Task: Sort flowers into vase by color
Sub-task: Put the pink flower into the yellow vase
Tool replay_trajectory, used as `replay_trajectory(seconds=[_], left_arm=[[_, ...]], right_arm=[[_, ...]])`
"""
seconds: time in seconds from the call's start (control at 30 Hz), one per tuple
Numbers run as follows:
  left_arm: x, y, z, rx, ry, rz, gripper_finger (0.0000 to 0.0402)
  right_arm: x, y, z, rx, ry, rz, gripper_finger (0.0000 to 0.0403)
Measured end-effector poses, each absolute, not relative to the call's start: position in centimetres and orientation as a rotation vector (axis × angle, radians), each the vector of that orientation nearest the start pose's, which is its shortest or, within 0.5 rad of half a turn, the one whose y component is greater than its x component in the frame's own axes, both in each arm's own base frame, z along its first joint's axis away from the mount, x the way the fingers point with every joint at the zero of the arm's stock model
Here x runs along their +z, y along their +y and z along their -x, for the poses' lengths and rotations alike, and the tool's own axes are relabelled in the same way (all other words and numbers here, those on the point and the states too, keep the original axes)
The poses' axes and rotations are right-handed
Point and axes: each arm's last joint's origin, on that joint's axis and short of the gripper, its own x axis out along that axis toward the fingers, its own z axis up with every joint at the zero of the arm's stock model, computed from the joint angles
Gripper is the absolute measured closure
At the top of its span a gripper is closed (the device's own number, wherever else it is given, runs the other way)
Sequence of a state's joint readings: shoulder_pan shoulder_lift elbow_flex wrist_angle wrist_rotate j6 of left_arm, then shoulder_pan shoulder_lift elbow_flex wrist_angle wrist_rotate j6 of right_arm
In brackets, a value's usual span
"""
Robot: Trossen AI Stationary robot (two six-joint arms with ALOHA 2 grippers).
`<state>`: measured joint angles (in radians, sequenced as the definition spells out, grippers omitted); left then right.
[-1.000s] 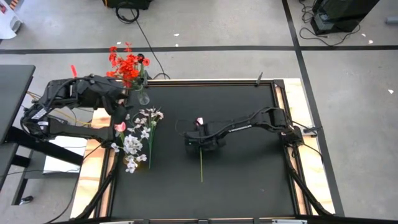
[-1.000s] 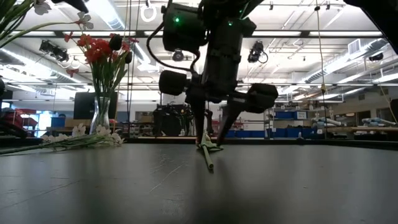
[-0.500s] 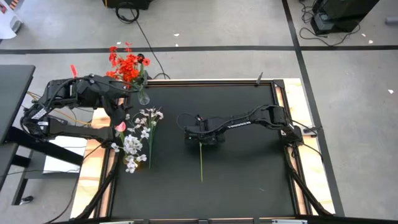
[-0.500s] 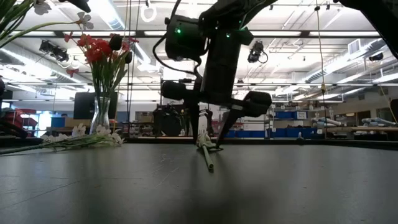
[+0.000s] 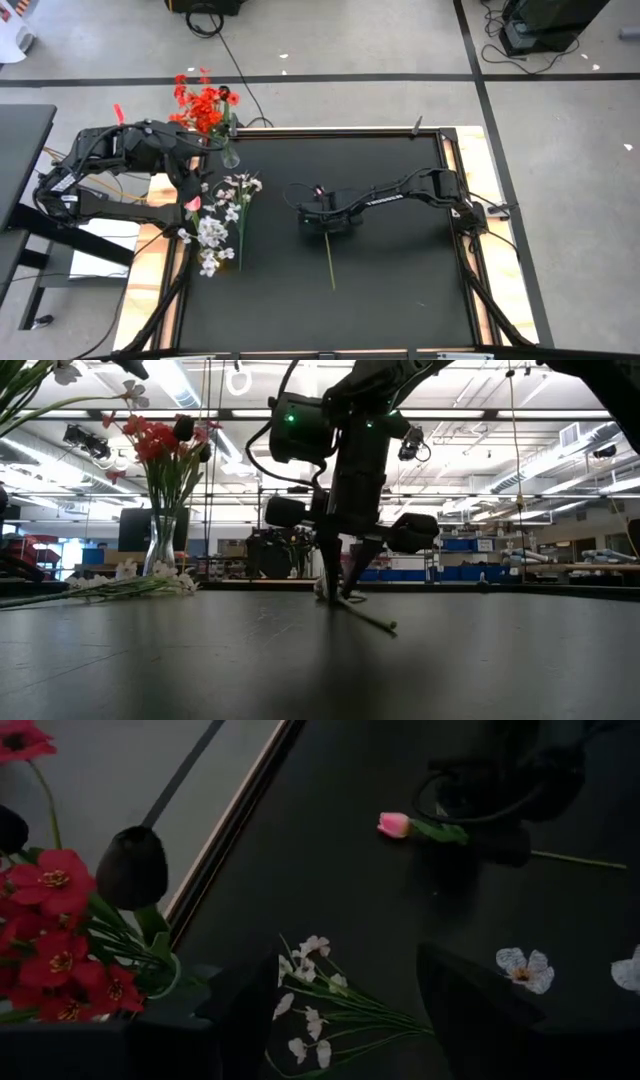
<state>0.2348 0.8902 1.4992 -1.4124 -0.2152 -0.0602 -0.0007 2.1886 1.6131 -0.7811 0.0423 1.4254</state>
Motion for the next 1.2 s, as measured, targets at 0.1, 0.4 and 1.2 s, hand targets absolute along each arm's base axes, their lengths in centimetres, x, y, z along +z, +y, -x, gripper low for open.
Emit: replay_trajectory(seconds=[0.1, 0.4, 1.2], left_arm=[[42.9, 2.6, -8.3, 0.458, 0.788, 0.084, 0.0159], [43.0, 2.7, -8.5, 0.502, 0.747, 0.189, 0.0159], [45.9, 4.1, -17.1, 0.287, 0.328, 0.214, 0.0159]], right_arm=[[14.2, -0.2, -43.4, -0.951, 1.06, -1.165, 0.039], [20.4, -0.4, -43.7, -0.771, 0.818, -1.169, 0.0395], [38.9, -3.3, -40.2, -0.112, 0.091, -0.46, 0.0398]])
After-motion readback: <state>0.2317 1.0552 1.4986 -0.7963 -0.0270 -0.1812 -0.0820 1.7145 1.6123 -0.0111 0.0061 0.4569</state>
